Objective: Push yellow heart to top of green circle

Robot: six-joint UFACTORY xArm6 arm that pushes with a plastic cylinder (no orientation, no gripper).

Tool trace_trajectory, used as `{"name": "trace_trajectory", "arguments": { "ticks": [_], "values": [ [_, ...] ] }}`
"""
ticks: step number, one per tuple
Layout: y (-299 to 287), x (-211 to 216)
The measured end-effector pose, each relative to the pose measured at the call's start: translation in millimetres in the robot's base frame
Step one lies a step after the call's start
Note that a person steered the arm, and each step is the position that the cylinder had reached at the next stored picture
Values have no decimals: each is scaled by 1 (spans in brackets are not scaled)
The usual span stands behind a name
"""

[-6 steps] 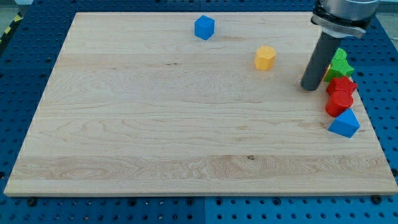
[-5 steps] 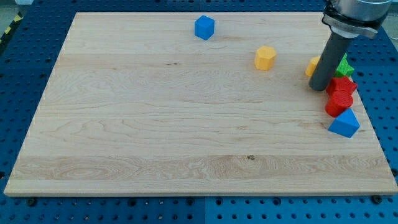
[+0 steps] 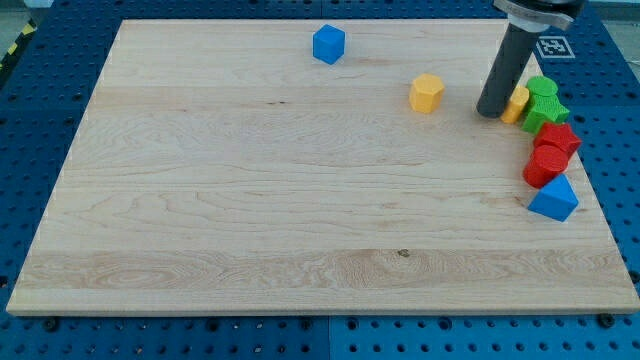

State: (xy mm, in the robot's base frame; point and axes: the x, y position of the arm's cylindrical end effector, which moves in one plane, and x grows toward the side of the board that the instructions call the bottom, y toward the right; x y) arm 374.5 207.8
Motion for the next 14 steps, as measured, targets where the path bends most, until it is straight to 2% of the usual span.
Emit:
{"name": "trace_trajectory", "arguments": {
  "ticks": [2,6,8,14],
  "values": [
    [9,31],
    [15,-30],
    [-10,-43],
    [14,-58]
  ]
}}
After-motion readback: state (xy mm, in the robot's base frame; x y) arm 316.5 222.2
